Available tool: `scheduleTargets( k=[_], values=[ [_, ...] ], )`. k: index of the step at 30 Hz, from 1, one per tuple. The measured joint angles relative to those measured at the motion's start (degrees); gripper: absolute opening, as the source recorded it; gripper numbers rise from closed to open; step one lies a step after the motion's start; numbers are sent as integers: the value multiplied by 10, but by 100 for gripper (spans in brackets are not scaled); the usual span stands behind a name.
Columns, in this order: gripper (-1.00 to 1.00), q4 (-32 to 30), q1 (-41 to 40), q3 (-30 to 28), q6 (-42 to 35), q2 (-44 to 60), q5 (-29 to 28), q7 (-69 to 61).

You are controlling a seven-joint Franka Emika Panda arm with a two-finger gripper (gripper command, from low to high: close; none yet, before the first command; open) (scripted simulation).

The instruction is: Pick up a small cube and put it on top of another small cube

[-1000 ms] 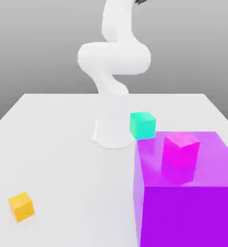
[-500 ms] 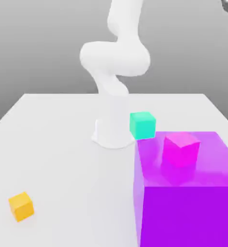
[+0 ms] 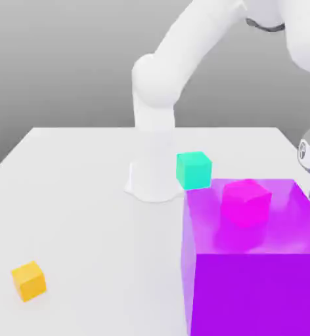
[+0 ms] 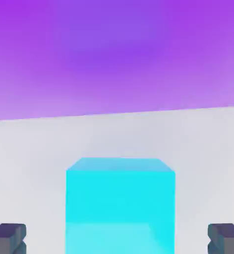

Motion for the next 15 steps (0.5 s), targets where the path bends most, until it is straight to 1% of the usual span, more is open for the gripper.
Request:
scheduleTargets(
  k=[4, 5, 7, 11, 15],
  values=[
    [-100, 0, 0, 0, 2, 0, 0, 0],
    [-100, 2, -6, 8, 5, -5, 7, -4],
    [-100, -7, 14, -20, -8, 15, -18, 12],
    [-100, -30, 104, -133, -53, 75, -101, 80],
    [-100, -37, 215, -277, -112, 104, -163, 163]
  ],
)
